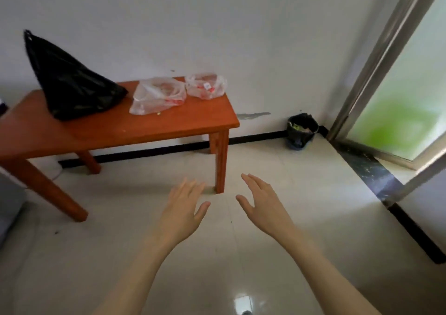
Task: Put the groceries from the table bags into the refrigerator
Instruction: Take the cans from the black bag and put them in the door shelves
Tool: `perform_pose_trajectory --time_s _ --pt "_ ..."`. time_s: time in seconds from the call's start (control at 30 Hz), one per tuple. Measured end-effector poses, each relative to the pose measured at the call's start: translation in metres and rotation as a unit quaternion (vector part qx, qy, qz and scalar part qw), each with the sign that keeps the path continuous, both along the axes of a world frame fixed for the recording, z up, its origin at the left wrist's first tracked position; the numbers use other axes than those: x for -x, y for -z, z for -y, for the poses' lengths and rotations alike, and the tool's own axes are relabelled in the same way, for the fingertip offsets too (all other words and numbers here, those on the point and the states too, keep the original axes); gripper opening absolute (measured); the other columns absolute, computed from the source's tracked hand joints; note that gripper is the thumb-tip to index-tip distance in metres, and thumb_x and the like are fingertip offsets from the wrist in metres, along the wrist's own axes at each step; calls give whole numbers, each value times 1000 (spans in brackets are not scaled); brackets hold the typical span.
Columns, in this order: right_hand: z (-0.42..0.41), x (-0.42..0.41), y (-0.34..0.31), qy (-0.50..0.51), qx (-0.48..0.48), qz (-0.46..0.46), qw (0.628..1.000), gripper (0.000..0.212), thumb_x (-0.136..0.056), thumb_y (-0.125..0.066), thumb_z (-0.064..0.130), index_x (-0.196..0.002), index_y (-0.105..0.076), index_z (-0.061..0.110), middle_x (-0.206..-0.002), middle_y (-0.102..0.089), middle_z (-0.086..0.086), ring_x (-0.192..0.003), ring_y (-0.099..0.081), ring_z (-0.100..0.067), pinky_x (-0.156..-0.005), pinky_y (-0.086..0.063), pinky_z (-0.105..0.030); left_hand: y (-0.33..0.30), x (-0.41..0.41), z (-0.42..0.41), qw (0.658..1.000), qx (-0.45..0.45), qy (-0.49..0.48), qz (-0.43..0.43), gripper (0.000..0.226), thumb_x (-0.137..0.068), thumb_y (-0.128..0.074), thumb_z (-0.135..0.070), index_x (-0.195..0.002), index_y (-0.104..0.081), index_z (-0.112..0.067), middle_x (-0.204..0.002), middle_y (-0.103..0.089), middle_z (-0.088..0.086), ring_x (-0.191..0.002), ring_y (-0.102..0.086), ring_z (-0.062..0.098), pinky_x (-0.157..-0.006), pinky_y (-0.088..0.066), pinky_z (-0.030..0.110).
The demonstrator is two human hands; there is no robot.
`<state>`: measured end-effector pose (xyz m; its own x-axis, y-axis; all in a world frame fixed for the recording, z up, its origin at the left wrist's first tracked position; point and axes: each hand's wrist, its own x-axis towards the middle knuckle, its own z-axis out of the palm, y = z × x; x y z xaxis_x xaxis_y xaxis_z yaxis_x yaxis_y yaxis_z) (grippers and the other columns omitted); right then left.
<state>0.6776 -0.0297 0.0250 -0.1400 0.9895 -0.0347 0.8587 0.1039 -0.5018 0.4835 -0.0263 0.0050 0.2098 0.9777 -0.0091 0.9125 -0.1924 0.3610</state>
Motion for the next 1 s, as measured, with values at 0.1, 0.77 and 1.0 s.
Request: perform_pose_trajectory --time_s 0.1,0.77,1.0 --pt "-46 42 1 -48 -12 3 999 55 -97 -43 37 -146 -24 21 -153 -27 1 -140 -24 -15 -115 -18 -31 4 47 -27 999 -1 -46 9 53 -97 -36 -38 -146 -21 -25 -155 -15 -2 -145 -2 17 -117 -6 39" --pt "-383 269 -9 -215 4 -27 976 57 -96 -43 38 -147 -24 20 -152 -28 -4 -141 -23 -21 -114 -23 -35 0 261 -285 970 1 -232 68 54 -97 -38 -39 -146 -20 -27 -156 -14 0 -144 -4 19 -116 -8 36" --pt "-460 390 1 -214 14 -69 974 55 -96 -46 35 -145 -30 18 -151 -31 -5 -141 -25 -21 -114 -24 -36 15 382 -356 963 8 -255 87 53 -96 -37 -40 -145 -22 -26 -155 -16 2 -144 -5 20 -117 -13 43"
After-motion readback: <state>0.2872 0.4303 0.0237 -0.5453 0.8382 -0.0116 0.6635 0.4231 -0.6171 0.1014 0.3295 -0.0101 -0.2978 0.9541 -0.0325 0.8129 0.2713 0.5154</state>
